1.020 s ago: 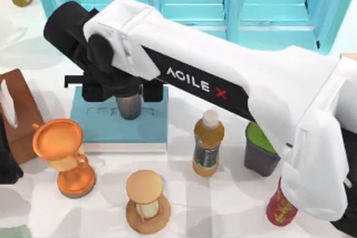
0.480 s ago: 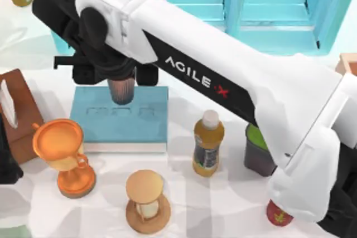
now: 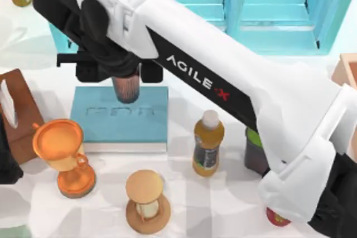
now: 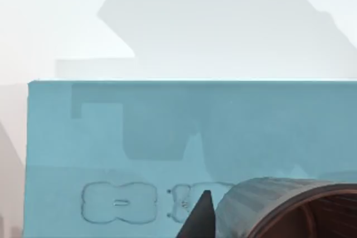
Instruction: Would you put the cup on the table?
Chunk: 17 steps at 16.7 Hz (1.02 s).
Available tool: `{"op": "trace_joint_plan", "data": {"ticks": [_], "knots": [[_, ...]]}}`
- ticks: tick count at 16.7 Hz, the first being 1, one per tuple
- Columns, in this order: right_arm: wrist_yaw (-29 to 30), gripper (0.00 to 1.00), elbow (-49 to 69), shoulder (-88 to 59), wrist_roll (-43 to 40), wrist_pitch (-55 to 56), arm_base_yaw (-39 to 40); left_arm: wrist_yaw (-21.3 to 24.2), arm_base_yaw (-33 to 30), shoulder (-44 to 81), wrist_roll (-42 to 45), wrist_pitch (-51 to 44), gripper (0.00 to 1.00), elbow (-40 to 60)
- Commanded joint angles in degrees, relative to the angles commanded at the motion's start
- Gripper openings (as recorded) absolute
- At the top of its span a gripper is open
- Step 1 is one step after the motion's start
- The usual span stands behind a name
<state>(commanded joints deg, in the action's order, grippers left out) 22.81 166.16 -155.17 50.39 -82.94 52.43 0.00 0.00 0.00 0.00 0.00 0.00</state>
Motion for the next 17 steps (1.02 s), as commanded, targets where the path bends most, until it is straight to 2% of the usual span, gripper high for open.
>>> {"op": "trace_joint_plan", "data": {"ticks": [4, 7, 17], "knots": [[-0.2, 0.0, -2.1, 1.7, -0.3, 1.3, 0.0, 0.0, 0.0, 0.0, 0.0, 0.0, 1.0, 0.0], [-0.6, 0.0, -9.4, 6.8, -1.5, 4.9, -0.8, 0.0, 0.0, 0.0, 0.0, 0.0, 1.0, 0.0], [-1.9, 0.0, -53.6, 32.1, -6.7, 22.7, -6.1, 0.0, 0.0, 0.0, 0.0, 0.0, 1.0, 0.0]]}}
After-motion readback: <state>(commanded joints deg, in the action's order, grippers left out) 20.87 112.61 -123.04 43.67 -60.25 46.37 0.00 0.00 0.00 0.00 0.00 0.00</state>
